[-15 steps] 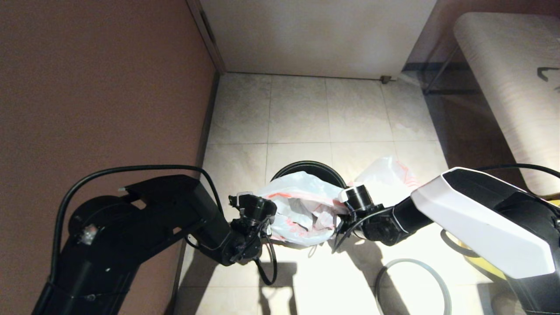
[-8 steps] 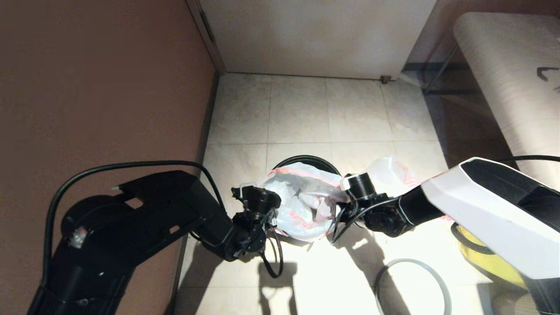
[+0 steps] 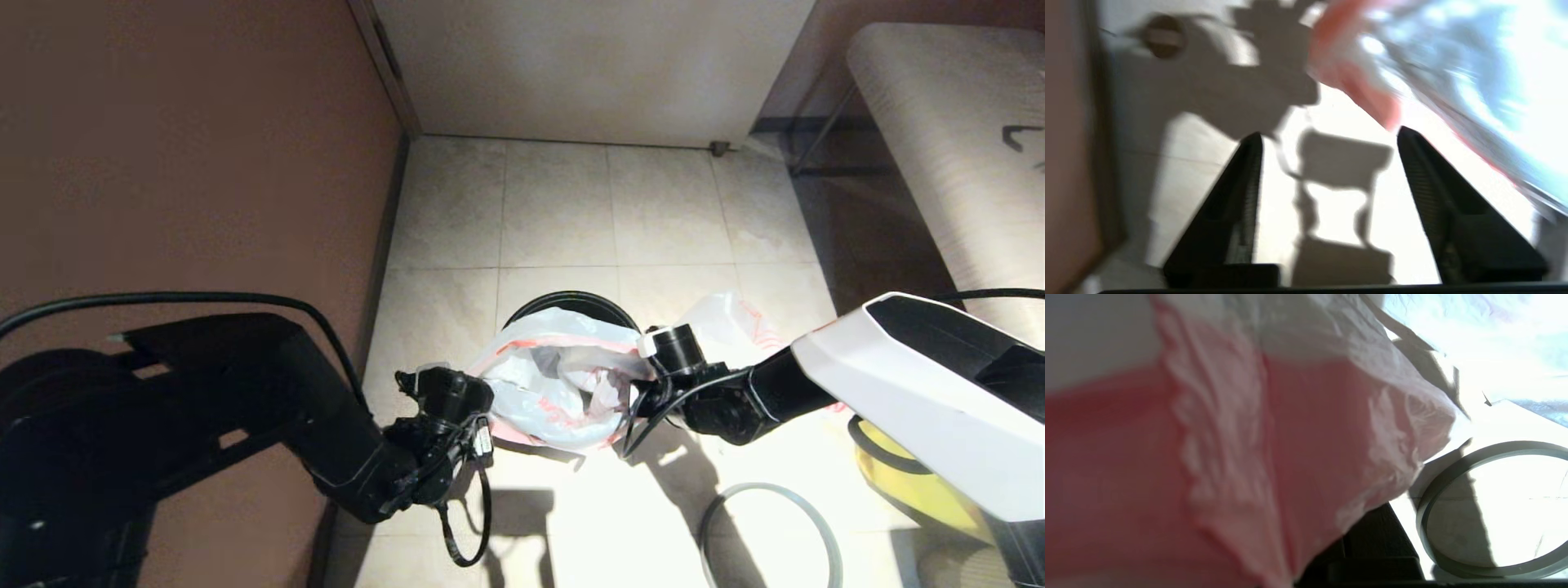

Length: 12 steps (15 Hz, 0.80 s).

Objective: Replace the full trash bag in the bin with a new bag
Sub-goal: Put the new garbage bag on the trash can

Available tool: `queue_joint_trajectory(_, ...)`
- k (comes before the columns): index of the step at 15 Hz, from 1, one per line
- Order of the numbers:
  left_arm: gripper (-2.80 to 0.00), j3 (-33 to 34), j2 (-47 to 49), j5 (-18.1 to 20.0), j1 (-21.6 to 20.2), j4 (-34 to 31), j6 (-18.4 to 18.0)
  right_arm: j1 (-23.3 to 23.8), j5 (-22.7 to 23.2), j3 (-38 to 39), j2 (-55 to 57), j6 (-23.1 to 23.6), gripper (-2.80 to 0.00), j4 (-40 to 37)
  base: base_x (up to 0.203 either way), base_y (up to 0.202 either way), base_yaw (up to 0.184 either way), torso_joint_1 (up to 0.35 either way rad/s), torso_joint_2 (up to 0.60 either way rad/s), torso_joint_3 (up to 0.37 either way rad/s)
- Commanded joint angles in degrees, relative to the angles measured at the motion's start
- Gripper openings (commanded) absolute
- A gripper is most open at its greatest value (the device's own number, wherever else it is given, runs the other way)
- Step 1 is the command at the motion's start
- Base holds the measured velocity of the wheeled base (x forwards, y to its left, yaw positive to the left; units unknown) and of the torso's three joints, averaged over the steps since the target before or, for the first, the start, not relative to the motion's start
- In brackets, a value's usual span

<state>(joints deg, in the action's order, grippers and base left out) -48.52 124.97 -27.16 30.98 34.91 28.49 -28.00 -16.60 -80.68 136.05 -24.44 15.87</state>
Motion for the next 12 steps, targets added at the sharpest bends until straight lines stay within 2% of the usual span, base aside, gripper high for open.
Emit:
queue_joint_trajectory(1,0.0,2.5,-6.9,6.0,0.8,-0.1,1.4,0.0,-0.1,0.0,0.0,-0.2,-2.8,0.1,0.0,0.0,0.0,0.0,0.0,0.0)
queue_joint_trajectory(8,0.0,-16.2,2.8,7.7,2.0,-10.3,5.9,0.0,0.0,0.0,0.1,-0.3,-2.8,0.2,0.0,0.0,0.0,0.0,0.0,0.0)
queue_joint_trajectory(11,0.0,-20.2,6.6,7.8,2.8,-13.7,7.5,0.0,0.0,0.0,-0.3,-0.3,-2.8,0.2,0.0,0.0,0.0,0.0,0.0,0.0)
queue_joint_trajectory(12,-2.8,-21.5,8.0,7.9,2.8,-13.8,7.5,0.0,0.0,0.0,-0.3,-0.3,-2.8,0.2,0.0,0.0,0.0,0.0,0.0,0.0)
